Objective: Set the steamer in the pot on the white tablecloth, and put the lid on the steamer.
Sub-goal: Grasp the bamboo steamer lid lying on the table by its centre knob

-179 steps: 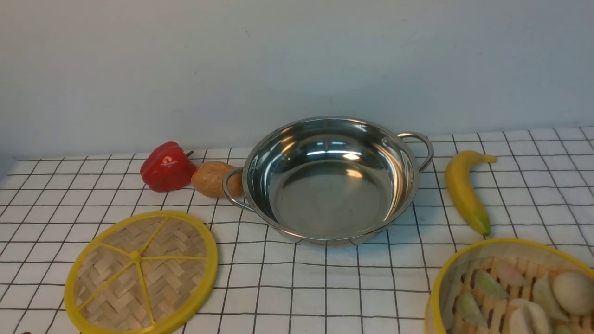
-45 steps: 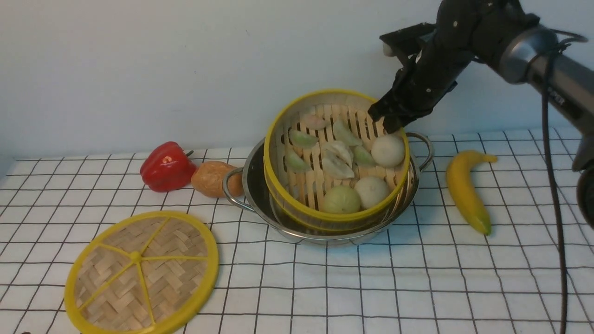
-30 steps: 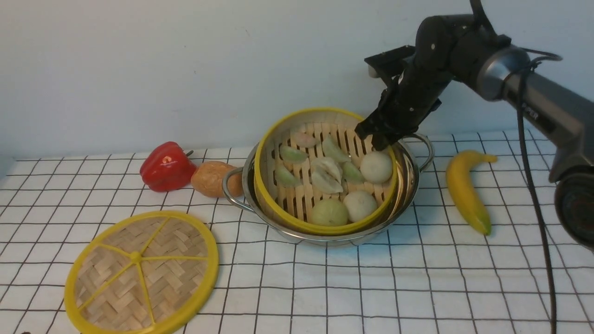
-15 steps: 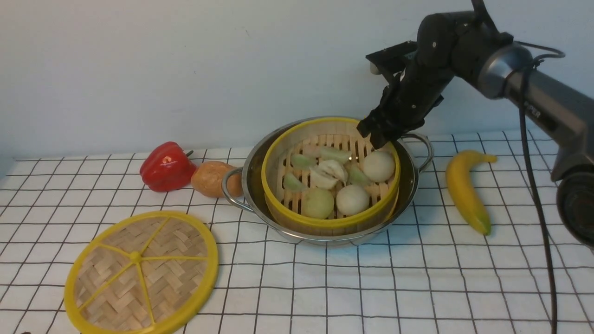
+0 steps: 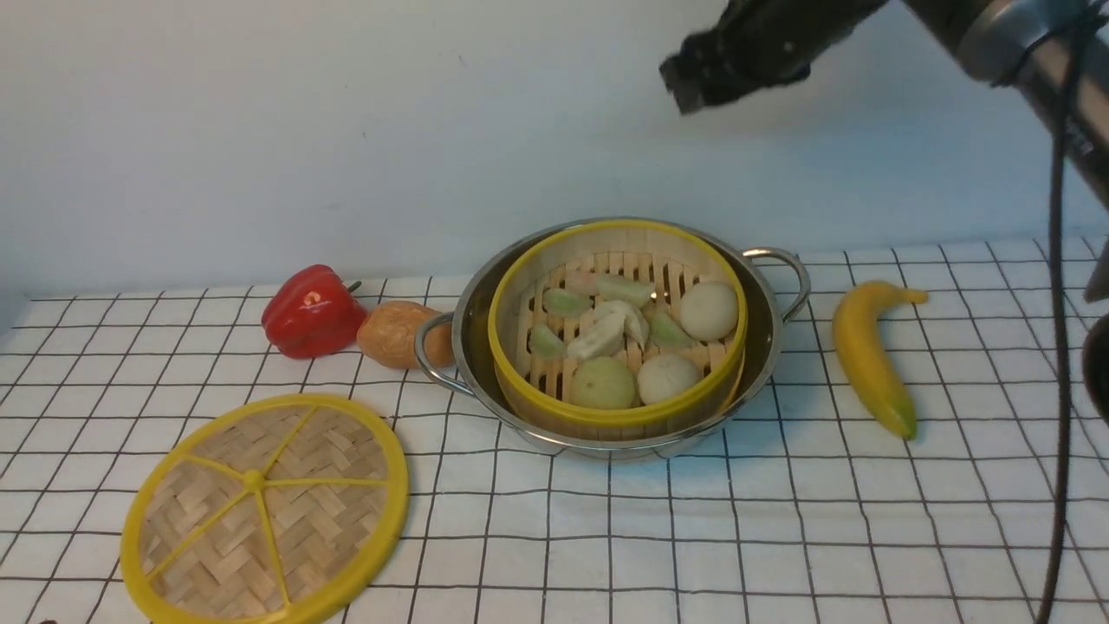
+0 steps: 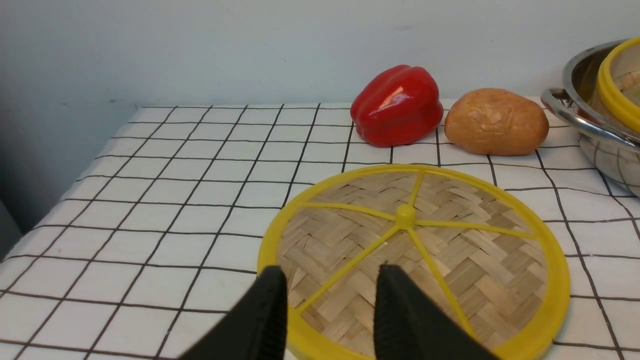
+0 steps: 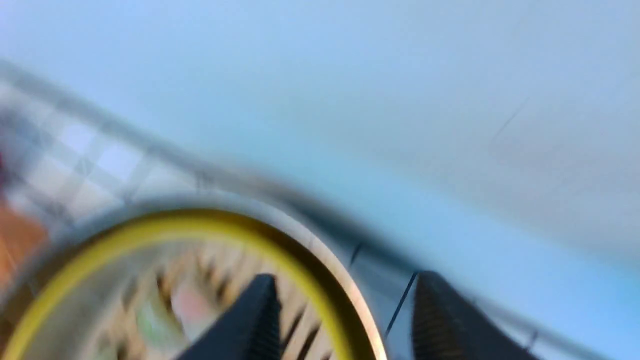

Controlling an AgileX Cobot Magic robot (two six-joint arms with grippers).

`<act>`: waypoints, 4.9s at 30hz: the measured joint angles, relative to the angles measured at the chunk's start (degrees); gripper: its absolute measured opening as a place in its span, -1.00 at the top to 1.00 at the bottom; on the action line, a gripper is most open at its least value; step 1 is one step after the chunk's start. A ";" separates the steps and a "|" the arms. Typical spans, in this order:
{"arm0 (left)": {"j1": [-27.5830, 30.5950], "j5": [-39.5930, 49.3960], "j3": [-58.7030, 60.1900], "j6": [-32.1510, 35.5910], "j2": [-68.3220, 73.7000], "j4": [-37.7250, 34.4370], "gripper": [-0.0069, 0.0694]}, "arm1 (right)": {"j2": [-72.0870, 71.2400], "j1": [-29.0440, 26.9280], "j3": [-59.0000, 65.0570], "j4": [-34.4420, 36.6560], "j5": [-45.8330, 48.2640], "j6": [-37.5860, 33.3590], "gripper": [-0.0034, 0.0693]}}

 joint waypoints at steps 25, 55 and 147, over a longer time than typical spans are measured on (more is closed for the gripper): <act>0.00 0.00 0.00 0.00 0.00 0.00 0.18 | -23.48 -0.06 16.50 -2.46 -0.37 0.94 0.92; 0.00 0.00 0.00 0.00 0.00 0.00 0.18 | -123.42 -13.74 146.98 -27.90 -55.46 27.22 0.72; 0.00 33.33 -37.98 -0.57 29.99 -12.83 0.18 | -133.88 -14.97 154.58 -6.74 -50.99 5.73 0.25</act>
